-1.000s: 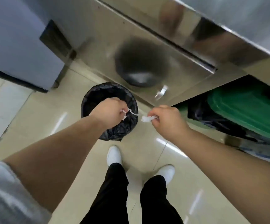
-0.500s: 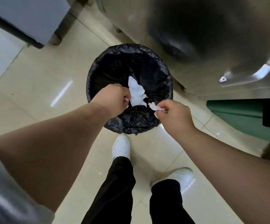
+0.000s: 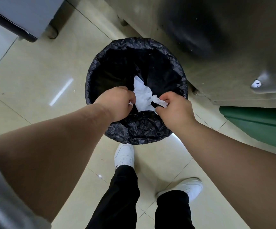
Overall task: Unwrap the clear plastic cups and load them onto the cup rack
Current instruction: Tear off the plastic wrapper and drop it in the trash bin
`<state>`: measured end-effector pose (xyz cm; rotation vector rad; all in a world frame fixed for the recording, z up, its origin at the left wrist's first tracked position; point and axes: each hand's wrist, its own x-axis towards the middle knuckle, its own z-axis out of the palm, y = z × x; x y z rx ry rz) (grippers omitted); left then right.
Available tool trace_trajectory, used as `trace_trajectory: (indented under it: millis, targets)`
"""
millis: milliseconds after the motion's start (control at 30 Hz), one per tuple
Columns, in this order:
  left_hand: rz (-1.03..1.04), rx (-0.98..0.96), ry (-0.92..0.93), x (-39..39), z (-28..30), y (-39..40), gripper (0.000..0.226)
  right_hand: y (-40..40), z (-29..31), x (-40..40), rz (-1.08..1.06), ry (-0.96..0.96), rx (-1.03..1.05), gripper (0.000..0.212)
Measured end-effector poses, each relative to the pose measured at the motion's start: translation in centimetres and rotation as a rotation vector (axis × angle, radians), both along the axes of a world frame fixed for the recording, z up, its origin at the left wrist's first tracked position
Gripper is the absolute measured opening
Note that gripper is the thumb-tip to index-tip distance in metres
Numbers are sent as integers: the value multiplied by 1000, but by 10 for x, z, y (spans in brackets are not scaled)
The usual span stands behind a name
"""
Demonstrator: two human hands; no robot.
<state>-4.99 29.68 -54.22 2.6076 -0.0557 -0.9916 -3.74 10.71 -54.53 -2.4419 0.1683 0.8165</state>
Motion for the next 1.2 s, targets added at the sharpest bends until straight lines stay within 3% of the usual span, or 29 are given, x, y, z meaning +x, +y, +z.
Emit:
trace_trajectory:
  millis: [233,433,600,767,867,1200]
  targets:
    - [-57,13,47,-6,11,0,32,-2,6,-6,76,-28,3,41]
    - [-168,68,165,-6,69,-12,30,-4,56,-6,297,38,-91,37]
    - [-279,121,244,1,159,-22,35,1,145,6,554,221,-193,33]
    - [-331,141,275,2,273,-23,38,6,267,16,695,236,-259,27]
    - [-322,117,163,2,337,-26,35,4,336,17,726,220,-296,18]
    - [-592,74,-112,34,508,-49,34,-28,528,10,715,21,-382,27]
